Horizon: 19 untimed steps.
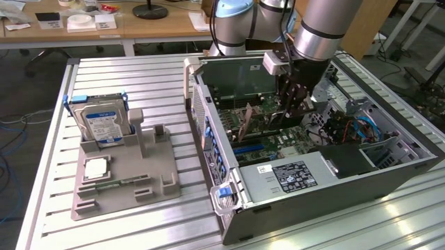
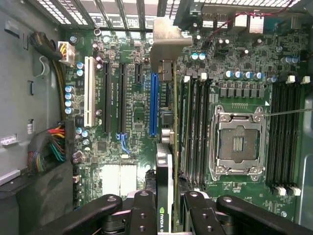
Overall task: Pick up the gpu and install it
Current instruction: 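Insert the gpu into the slot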
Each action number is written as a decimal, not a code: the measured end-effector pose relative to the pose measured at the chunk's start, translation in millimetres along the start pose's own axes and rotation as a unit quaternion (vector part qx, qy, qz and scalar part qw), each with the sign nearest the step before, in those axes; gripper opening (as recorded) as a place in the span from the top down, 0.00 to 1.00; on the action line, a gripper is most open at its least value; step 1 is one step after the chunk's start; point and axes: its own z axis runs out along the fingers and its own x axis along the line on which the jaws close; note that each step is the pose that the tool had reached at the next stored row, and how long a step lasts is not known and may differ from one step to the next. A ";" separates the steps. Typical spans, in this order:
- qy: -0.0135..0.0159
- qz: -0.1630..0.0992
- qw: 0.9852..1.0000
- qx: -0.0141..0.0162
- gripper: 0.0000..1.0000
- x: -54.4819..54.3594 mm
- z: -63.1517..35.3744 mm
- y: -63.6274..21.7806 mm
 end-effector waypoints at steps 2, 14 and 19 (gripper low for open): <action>0.000 0.000 1.000 0.000 0.73 0.0 0.0 0.0; 0.000 0.000 1.000 0.000 0.73 -0.2 0.6 10.5; 0.000 0.000 1.000 0.000 0.73 -0.2 0.6 11.5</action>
